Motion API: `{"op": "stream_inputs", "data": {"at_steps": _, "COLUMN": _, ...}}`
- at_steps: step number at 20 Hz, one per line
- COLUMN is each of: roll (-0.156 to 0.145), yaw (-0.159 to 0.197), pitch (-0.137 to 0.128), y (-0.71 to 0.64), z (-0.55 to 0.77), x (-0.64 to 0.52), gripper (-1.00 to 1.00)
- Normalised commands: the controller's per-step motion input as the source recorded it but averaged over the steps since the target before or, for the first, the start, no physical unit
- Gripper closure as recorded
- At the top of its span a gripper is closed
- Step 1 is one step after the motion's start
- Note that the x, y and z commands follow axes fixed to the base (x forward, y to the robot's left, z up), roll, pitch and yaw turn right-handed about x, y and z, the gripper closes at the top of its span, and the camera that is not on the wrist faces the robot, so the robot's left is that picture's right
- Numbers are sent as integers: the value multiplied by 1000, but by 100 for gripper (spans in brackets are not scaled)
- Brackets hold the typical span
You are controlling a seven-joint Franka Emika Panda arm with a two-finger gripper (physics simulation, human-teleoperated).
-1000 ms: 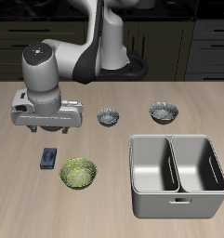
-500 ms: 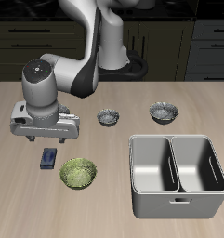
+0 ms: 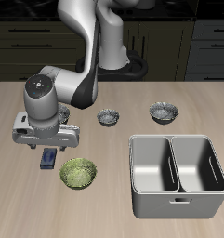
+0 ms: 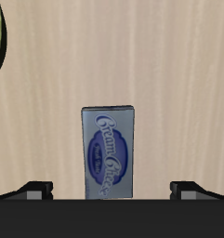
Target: Place the cream cheese in the green bowl
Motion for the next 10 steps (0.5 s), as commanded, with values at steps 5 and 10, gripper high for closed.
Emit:
{"op": "stream_inputs", "data": {"at_steps": 5, "roll": -6, "yaw": -1, "pitch": -2, "y": 23, "z": -170, "x": -79, "gripper": -100}}
{"op": "stream_inputs", "data": {"at_steps": 10, "roll": -7, "yaw": 19, "pitch": -33, "y": 34, "z": -166, "x": -168, "gripper": -100}}
